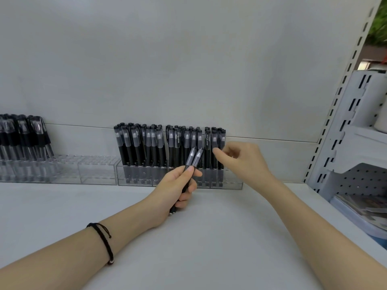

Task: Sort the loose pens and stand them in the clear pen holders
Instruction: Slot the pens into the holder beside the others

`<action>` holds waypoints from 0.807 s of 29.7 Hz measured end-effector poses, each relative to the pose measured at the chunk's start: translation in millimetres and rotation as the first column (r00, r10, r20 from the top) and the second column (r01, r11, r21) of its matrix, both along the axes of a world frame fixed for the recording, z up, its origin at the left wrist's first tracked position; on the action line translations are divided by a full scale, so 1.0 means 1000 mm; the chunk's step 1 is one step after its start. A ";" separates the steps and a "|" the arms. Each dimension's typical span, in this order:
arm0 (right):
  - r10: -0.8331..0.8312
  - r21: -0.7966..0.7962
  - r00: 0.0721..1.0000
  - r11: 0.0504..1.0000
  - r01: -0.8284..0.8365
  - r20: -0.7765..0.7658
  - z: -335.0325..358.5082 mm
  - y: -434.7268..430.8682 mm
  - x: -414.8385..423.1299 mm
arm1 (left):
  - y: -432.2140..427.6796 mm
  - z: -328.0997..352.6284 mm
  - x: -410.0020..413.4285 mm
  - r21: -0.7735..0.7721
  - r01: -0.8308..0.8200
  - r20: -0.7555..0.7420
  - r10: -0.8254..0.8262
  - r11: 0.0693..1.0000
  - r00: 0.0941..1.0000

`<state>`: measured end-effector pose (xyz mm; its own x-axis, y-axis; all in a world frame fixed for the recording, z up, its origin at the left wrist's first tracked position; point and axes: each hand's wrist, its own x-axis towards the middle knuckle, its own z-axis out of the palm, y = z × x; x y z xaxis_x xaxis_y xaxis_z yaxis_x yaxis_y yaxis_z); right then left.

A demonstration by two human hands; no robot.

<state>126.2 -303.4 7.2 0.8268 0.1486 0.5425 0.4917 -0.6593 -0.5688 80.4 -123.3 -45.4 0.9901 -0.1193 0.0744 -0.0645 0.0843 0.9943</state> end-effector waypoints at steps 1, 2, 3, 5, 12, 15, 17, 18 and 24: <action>0.114 0.073 0.993 0.991 -0.111 -0.042 0.000 0.005 -0.003 | 0.000 0.000 0.000 0.011 0.007 0.014 -0.007 1.000 1.000; 0.199 0.113 0.976 0.976 -0.189 -0.085 -0.001 0.010 -0.005 | 0.000 0.000 0.000 0.019 0.014 0.028 -0.015 1.000 1.000; 0.246 0.128 0.962 0.965 -0.231 -0.117 -0.002 0.014 -0.006 | 0.000 -0.001 0.000 0.025 0.021 0.039 -0.022 0.999 0.999; 0.286 0.189 0.944 0.949 -0.254 -0.165 -0.005 0.020 -0.009 | 0.000 -0.001 0.000 0.024 0.033 0.054 -0.034 0.999 0.998; 0.478 0.648 0.815 0.741 -0.174 -0.327 0.004 0.018 -0.011 | 0.000 -0.001 -0.001 0.064 0.078 0.061 -0.082 0.995 0.995; 0.434 0.699 0.858 0.703 -0.131 -0.275 0.011 0.006 -0.002 | -0.001 -0.001 -0.001 0.058 0.071 0.039 -0.074 0.996 0.997; 0.404 0.737 0.888 0.665 -0.119 -0.221 0.017 -0.002 0.002 | -0.001 -0.001 -0.001 0.048 0.070 0.032 -0.072 0.996 0.997; 0.388 0.780 0.903 0.617 -0.106 -0.185 0.021 -0.006 0.004 | -0.001 -0.001 0.000 0.048 0.071 0.030 -0.072 0.996 0.997; 0.036 0.875 0.998 0.484 0.022 -0.045 0.038 -0.039 0.007 | 0.000 -0.002 0.000 0.068 0.076 0.015 -0.077 0.995 0.997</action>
<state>133.2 -342.3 45.2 0.8575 -0.3724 0.3549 0.4464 0.1959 -0.8731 80.3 -123.6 -47.0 0.9764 -0.2003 0.0807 -0.0778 0.0225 0.9967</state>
